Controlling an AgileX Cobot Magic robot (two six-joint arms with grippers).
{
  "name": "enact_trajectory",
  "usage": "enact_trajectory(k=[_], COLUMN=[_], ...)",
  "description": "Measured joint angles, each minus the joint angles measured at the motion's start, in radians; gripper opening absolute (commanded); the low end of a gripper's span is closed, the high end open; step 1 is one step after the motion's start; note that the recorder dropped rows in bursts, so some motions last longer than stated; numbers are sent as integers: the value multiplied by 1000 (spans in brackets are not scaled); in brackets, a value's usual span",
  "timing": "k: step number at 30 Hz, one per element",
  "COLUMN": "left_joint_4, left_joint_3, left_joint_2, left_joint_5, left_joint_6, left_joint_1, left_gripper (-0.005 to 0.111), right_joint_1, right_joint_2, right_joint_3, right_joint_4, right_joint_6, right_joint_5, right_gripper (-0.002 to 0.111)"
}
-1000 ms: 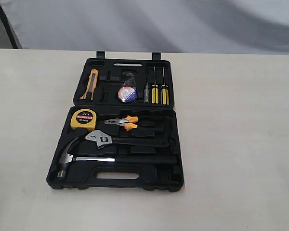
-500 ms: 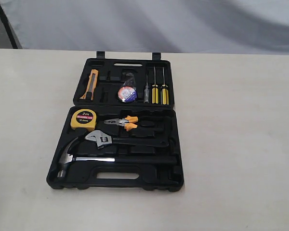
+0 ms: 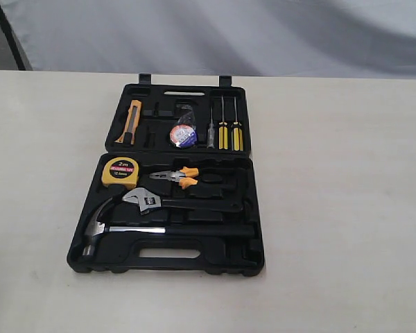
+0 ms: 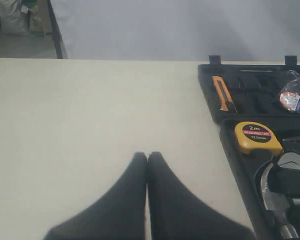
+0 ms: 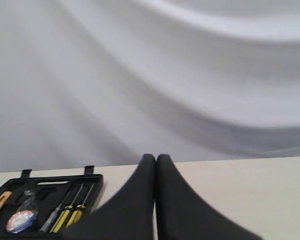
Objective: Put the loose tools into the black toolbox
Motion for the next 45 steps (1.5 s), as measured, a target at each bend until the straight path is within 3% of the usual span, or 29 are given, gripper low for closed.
enact_trajectory(k=[2,6,19,29,45], left_joint_4=[0,0,0,0,0], left_joint_3=[0,0,0,0,0], left_joint_2=[0,0,0,0,0], left_joint_5=[0,0,0,0,0], left_joint_6=[0,0,0,0,0], left_joint_1=[0,0,0,0,0], left_gripper=[1,1,1,1,1], right_joint_1=[-79,-134,-137,-137,-137], right_joint_2=[0,0,0,0,0], right_joint_3=[0,0,0,0,291], right_joint_4=[0,0,0,32,121], right_joint_6=[0,0,-2,-157,-161], right_joint_5=[0,0,0,-2,7], right_gripper=[-1,-1,-1,-1,-1])
